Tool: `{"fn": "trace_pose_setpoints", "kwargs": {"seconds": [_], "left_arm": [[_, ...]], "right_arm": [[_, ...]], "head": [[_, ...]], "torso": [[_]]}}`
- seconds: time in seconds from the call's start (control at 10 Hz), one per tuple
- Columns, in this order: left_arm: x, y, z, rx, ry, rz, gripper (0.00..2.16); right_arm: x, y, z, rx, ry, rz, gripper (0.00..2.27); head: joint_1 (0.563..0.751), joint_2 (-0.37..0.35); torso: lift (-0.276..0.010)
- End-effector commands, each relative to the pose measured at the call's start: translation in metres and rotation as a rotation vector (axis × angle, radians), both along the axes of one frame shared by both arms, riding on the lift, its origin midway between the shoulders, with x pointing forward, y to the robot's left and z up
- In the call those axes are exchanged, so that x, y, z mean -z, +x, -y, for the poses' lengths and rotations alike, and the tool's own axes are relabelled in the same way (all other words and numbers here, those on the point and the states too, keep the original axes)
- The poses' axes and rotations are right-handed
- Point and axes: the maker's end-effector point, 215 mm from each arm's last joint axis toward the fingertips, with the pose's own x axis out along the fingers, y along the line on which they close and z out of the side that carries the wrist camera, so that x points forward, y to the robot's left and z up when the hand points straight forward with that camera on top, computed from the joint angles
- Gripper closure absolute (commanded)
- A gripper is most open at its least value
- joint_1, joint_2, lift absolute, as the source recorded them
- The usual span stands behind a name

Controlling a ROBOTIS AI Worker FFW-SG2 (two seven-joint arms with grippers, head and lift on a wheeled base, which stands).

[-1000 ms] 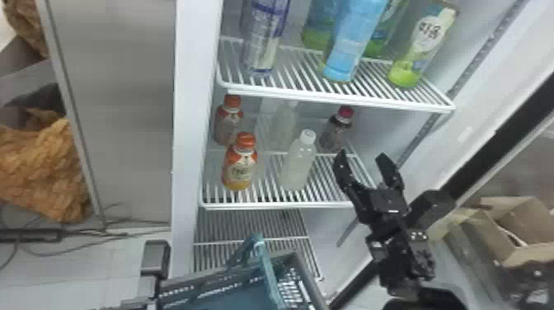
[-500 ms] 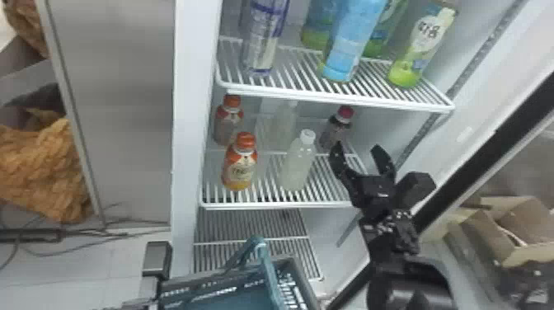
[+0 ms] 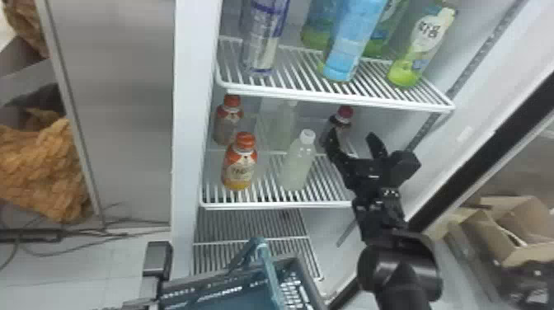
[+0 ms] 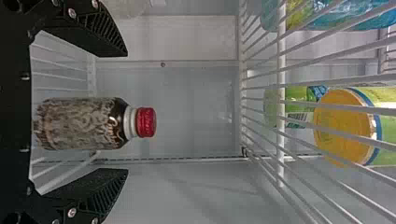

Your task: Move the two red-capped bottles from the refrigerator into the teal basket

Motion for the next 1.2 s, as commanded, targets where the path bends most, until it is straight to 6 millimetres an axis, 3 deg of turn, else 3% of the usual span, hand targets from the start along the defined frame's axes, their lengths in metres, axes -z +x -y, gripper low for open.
{"fn": "trace_pose_setpoints", "kwargs": {"seconds": [0.0,0.5,1.1], "left_arm": [[0.0,0.0,0.0,0.002,0.001,0.001,1.11],[0.0,-0.001,0.001,0.004,-0.001,-0.001,1.11],[-0.003,-0.004,0.006,0.019,-0.002,0.001,1.11]], "right_arm": [[0.005,0.014,0.005,0.015,-0.002,-0.017,0.14],[0.018,0.045,0.02,0.062,-0.007,-0.085,0.13],[0.036,0.072,0.002,0.024,0.01,-0.157,0.12]], "head": [[0.695,-0.35],[0.695,-0.35],[0.695,-0.35]], "torso": [[-0.228],[-0.228],[-0.228]]}}
